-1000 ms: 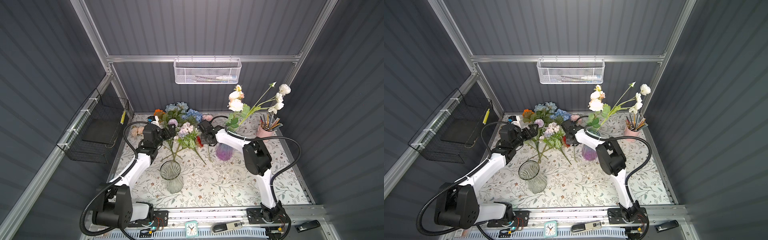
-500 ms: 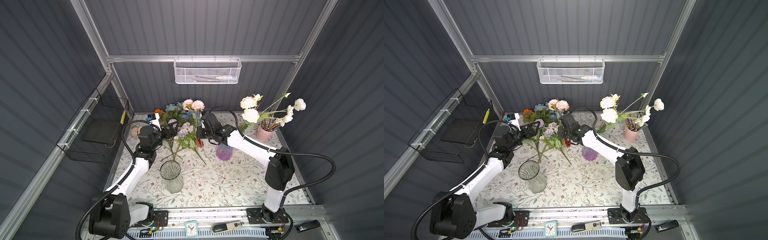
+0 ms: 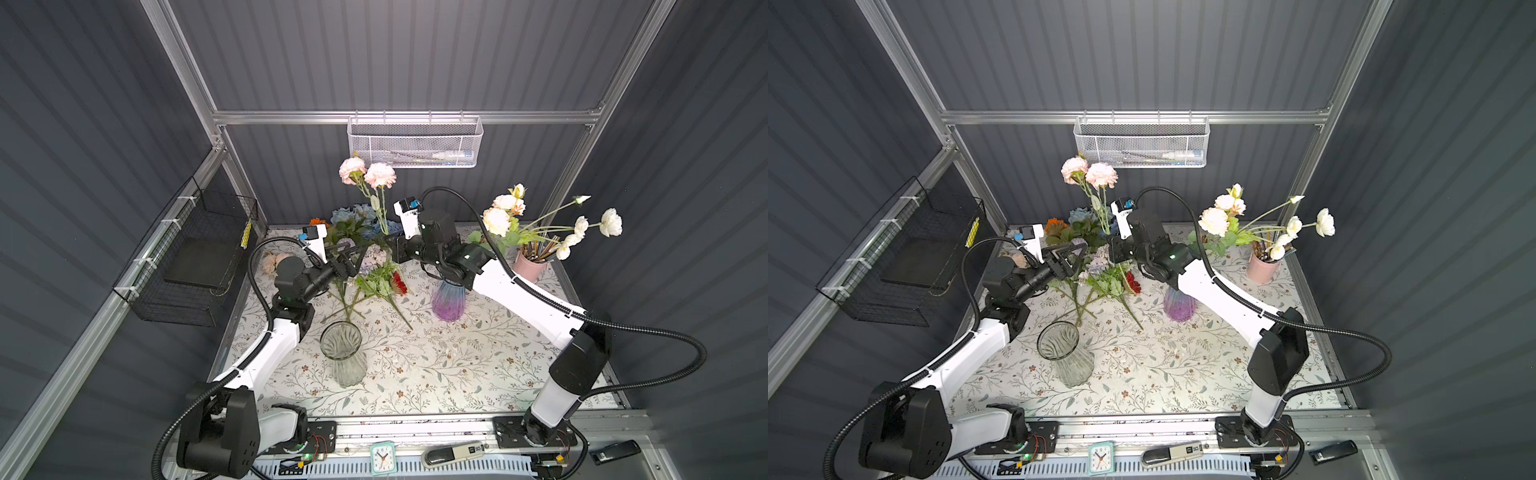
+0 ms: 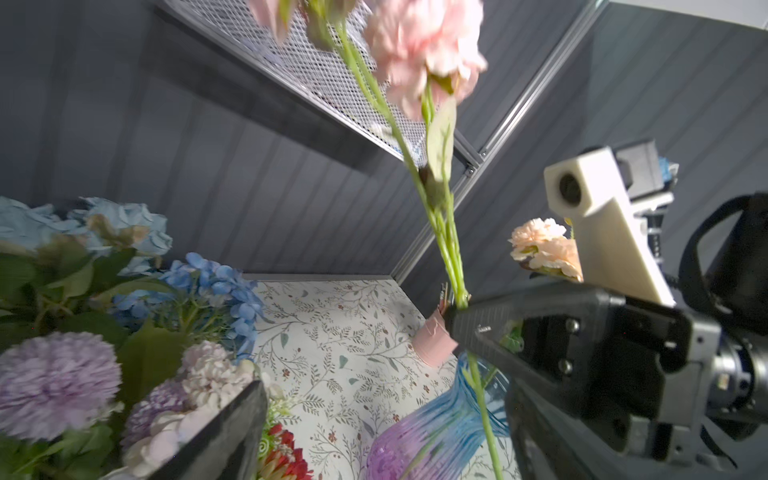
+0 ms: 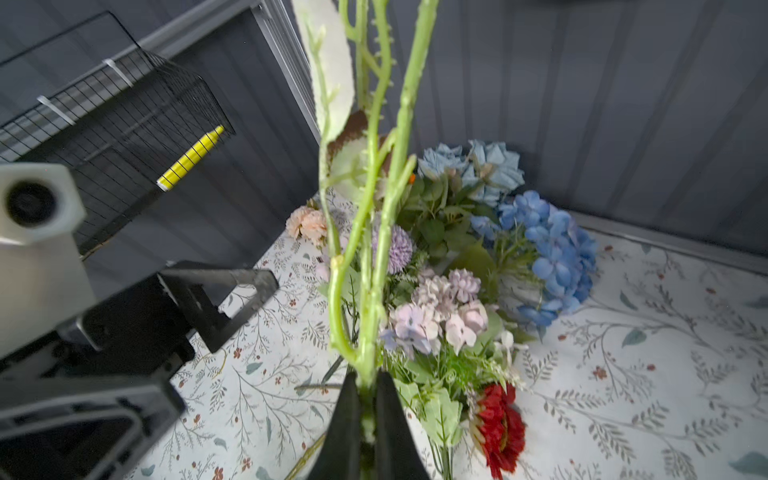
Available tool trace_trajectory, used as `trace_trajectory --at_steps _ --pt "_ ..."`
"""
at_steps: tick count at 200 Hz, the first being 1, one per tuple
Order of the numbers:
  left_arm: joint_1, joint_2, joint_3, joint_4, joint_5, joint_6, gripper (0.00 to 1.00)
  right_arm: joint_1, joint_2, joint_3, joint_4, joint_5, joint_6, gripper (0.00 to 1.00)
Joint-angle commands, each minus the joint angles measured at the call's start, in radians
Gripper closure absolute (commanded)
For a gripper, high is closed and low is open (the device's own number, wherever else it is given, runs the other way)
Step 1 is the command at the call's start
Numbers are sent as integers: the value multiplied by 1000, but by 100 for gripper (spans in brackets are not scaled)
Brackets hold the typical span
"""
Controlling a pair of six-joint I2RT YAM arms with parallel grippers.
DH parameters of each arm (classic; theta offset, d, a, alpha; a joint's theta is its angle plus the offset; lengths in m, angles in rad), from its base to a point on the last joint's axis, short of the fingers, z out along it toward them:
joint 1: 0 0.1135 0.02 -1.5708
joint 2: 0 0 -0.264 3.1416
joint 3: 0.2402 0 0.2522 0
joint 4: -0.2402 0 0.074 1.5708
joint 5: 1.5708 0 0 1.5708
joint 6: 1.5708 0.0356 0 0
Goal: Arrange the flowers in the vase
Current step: 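Lift the pink carnations high out of the pile with the right gripper, then carry the pink carnations above the blue-purple vase with the right gripper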
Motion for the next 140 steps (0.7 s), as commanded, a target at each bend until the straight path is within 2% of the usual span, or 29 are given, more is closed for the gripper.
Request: trace_trajectory --at_steps 1,16,31,67,117,140 --pt "-67 14 63 -41 69 100 13 0 -23 15 122 12 -83 100" --pt "-119 12 91 -106 65 175 15 0 -31 24 153 47 -114 100" --pt "-149 20 106 -117 80 197 17 0 -47 30 177 76 -141 100" --pt "-191 70 140 -71 138 168 21 0 -117 -42 260 100 -142 100" --pt "-223 157 185 22 152 108 34 0 -238 -209 367 28 -44 100" --pt "-237 178 197 70 162 83 35 0 -293 -321 457 23 -18 100"
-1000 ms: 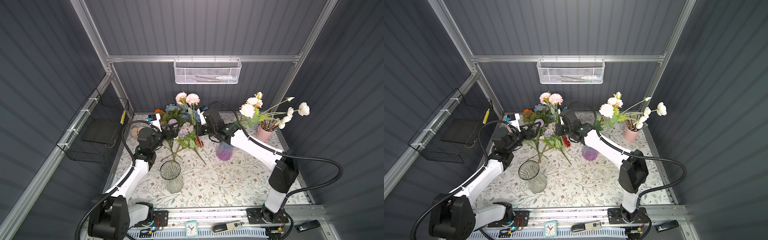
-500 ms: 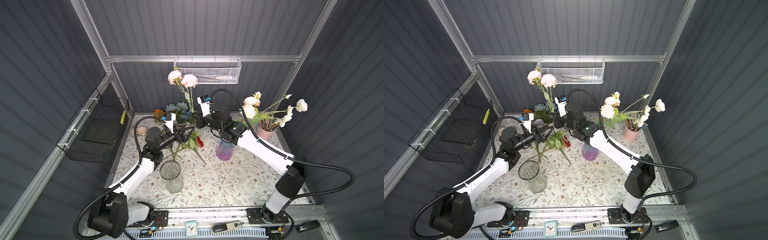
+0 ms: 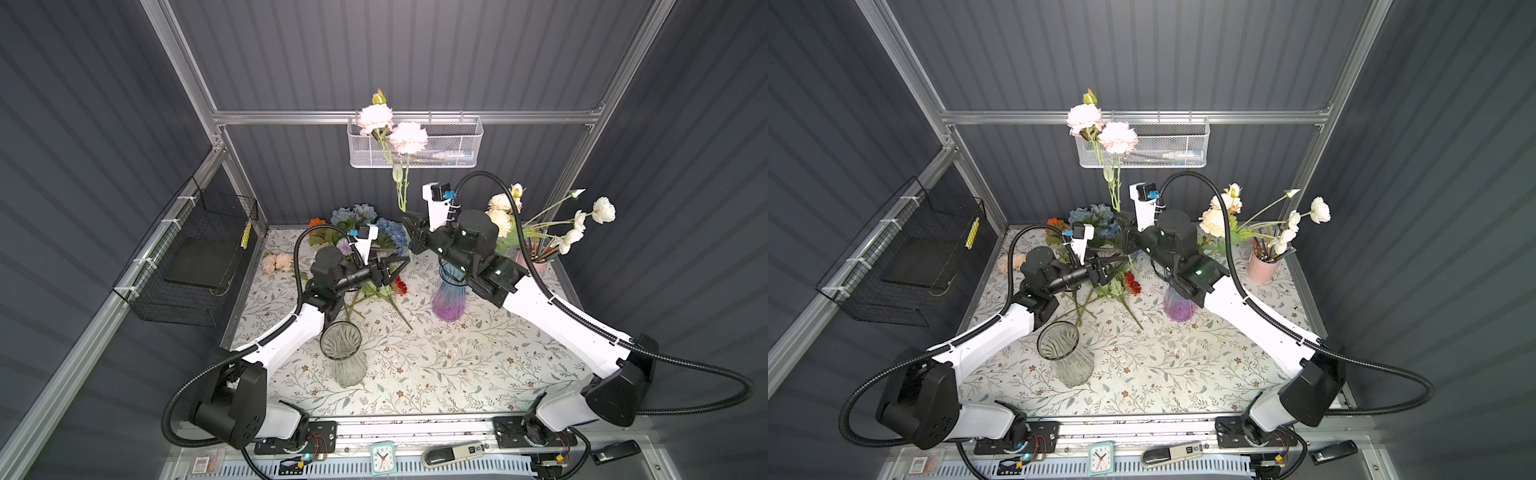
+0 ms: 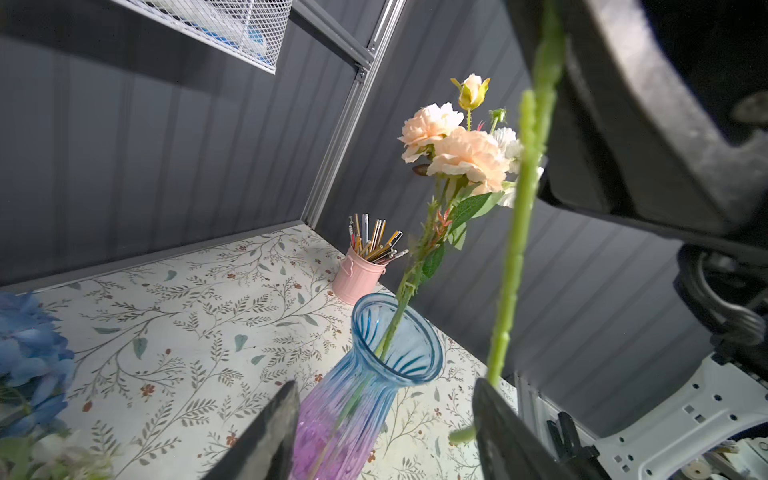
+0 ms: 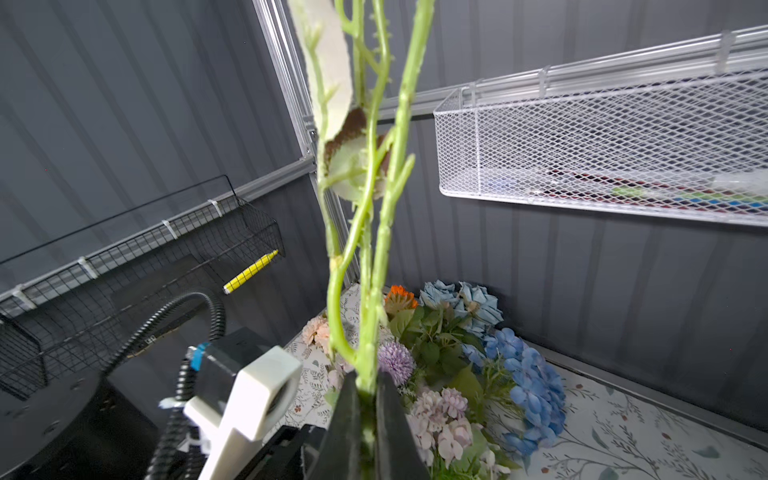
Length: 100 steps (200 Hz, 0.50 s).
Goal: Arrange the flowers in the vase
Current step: 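Carry the pink carnations above the blue-purple vase with the right gripper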
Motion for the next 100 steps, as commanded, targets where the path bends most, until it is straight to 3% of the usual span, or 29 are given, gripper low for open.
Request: trace_trajectory --at_steps 1,48,100 --pt "-15 14 44 93 36 -36 35 0 -43 -94 127 -22 45 100" --pt "-60 42 76 112 74 -51 38 0 -81 -198 212 3 27 100" --pt "-63 10 68 33 25 4 35 -2 -110 -227 191 183 -113 100"
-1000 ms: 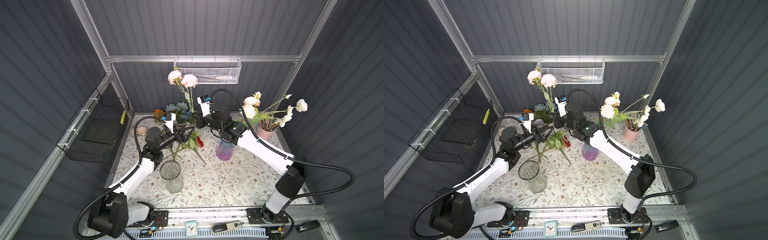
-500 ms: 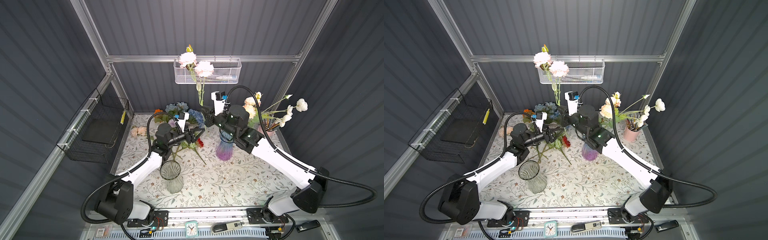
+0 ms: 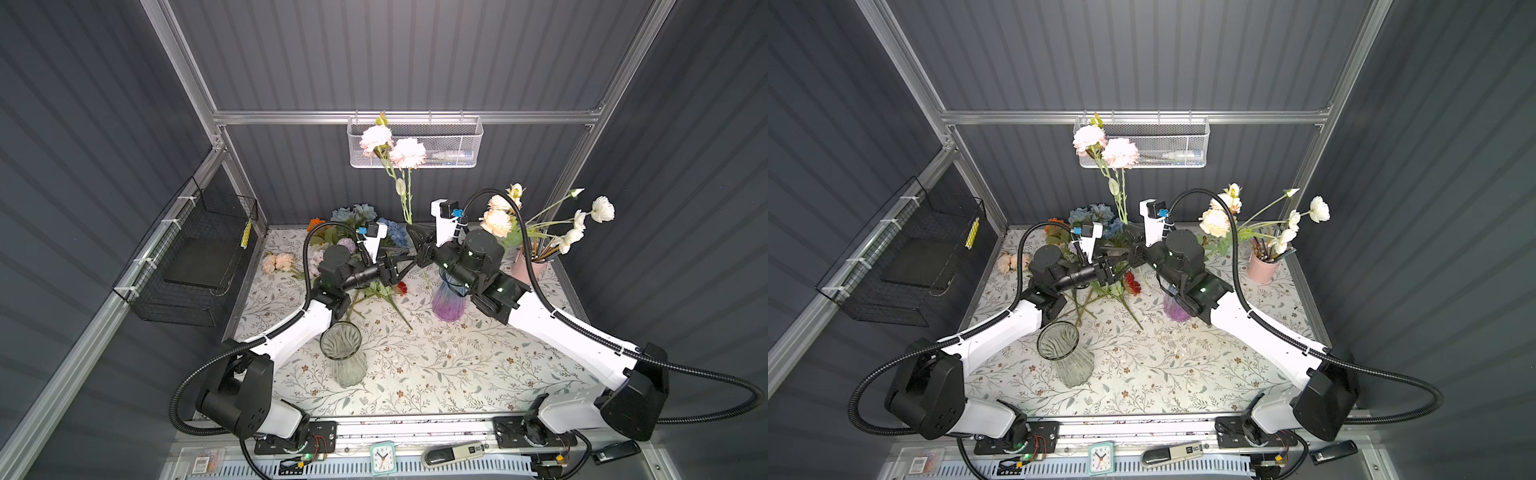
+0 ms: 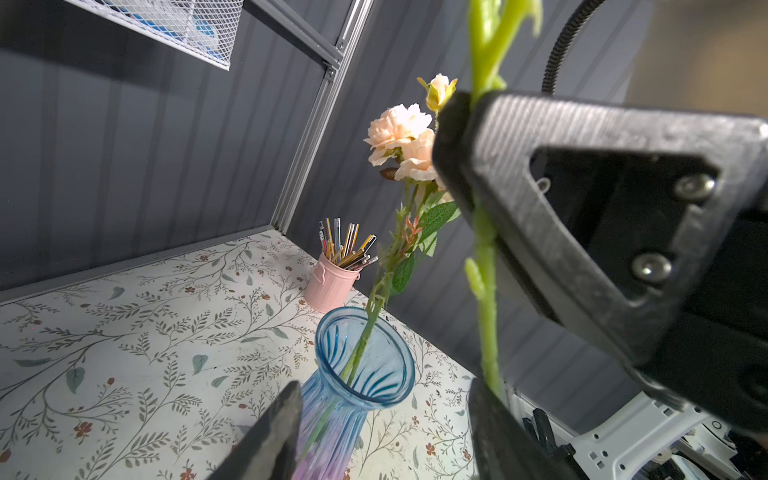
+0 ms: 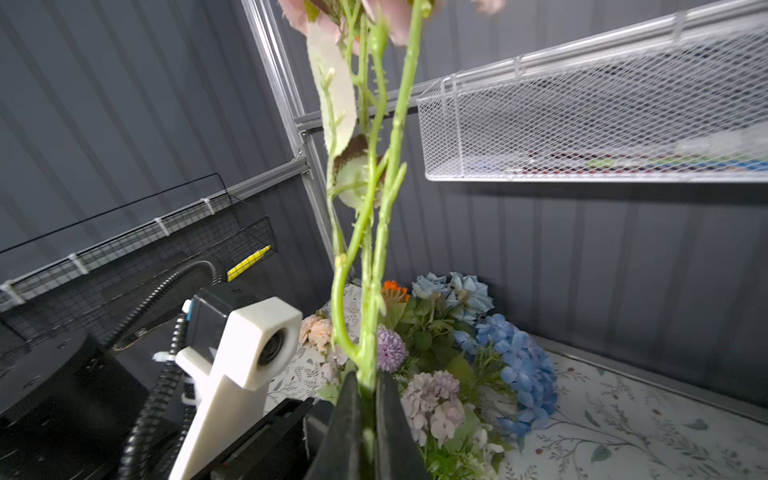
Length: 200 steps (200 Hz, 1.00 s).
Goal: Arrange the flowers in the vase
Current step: 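Carry the pink carnations above the blue-purple vase with the right gripper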
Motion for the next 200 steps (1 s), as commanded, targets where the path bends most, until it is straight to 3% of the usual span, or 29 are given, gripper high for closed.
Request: trace_trajectory --at_steps 1,45,114,131,169,200 --pt "-13 -32 33 -18 5 37 35 -2 -32 -36 46 114 -97 100" --pt "-14 -21 39 14 30 4 33 -3 -22 -62 109 114 -139 100" --pt "-55 53 75 99 65 -46 38 -1 -17 -75 179 -33 18 100" --pt "-60 67 88 114 69 -56 49 -3 -32 -98 191 -48 41 100" --pt "-61 69 95 106 48 -48 100 -2 -84 -156 183 -27 46 100" --pt "-61 57 94 64 23 -23 100 -7 -127 -186 129 -29 36 98"
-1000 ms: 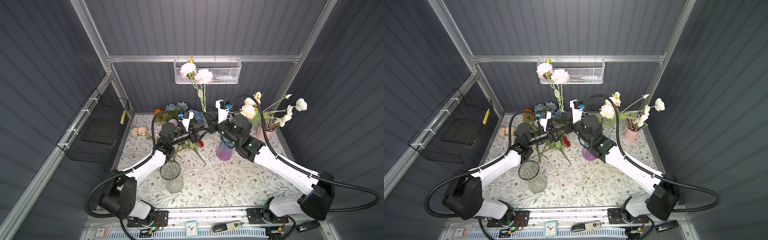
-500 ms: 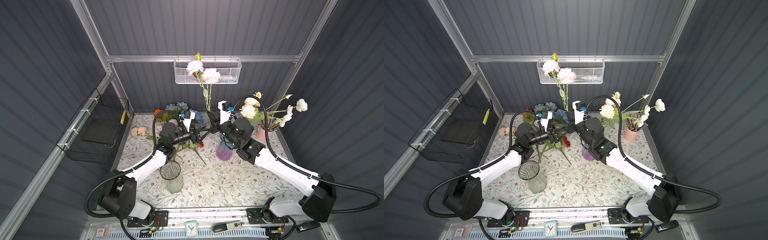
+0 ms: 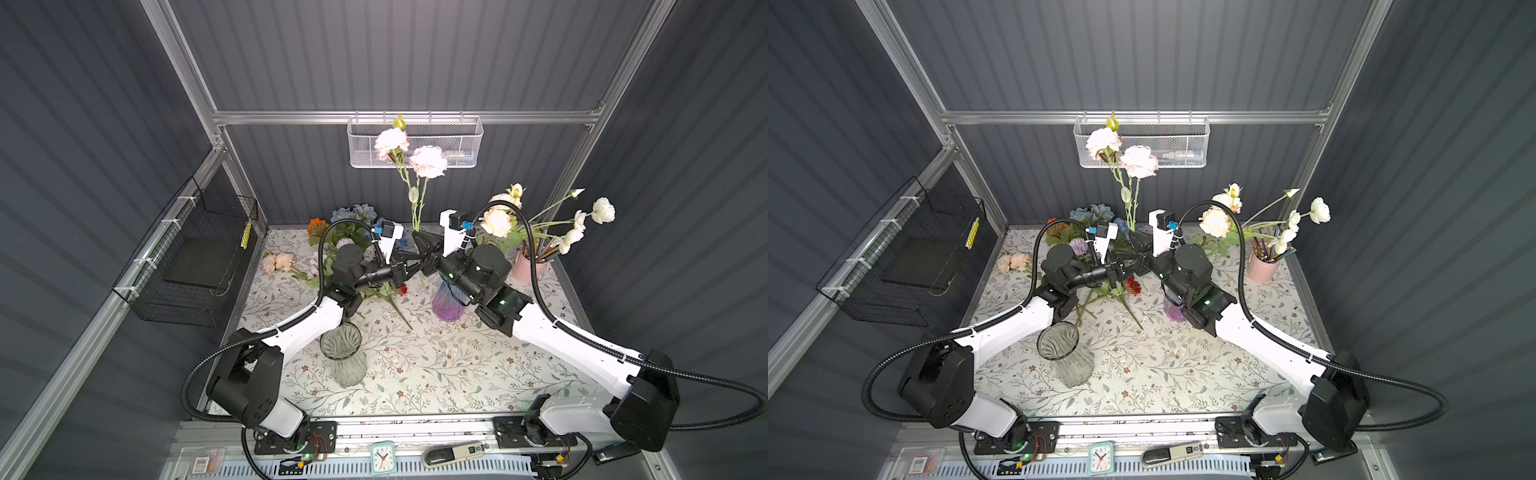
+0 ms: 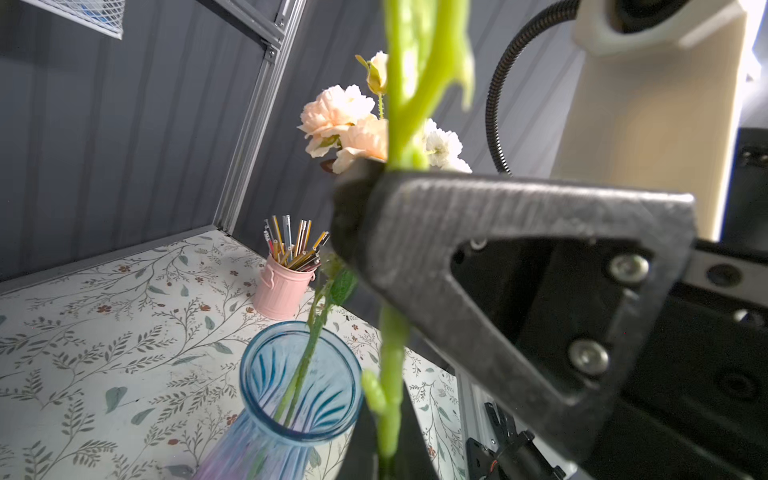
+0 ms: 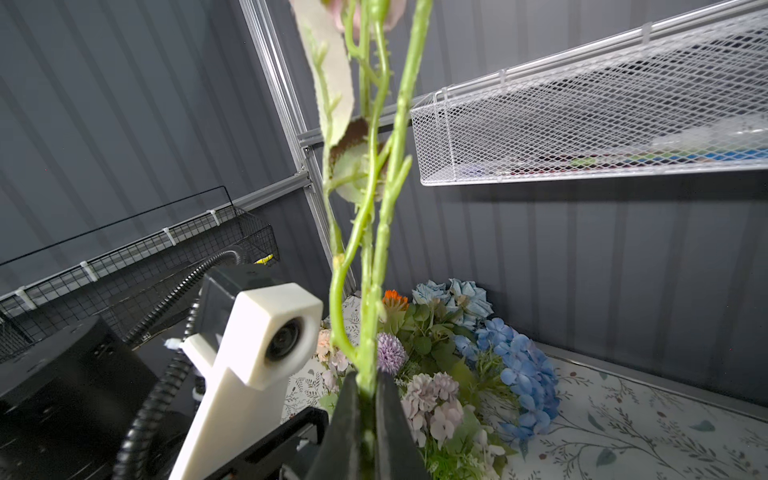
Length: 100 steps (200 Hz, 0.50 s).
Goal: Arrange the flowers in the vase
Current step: 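Carry the pink carnations above the blue-purple vase with the right gripper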
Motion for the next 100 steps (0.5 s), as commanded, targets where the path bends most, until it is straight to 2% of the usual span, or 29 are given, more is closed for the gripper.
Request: trace_trajectory --at_steps 1,10,17,21,27,57,100 --pt "8 -16 34 -10 -28 27 100 -6 -51 -20 -26 -8 3 97" --pt "7 -22 33 -30 -37 43 100 -14 -64 -22 -54 -26 11 80" --pt "7 -28 30 -47 -48 59 100 -22 -74 -24 -76 -41 21 56" --pt "5 -34 28 -58 -55 69 100 -30 -80 -24 -90 -52 27 50" --pt "3 -39 28 -79 -66 87 100 -39 -88 -23 -110 -69 37 45" --pt "-13 -71 30 -200 -124 200 100 -111 -123 -4 -222 -167 85 35" --pt "-58 -85 52 -365 -211 356 100 -208 -118 84 -378 -372 106 37"
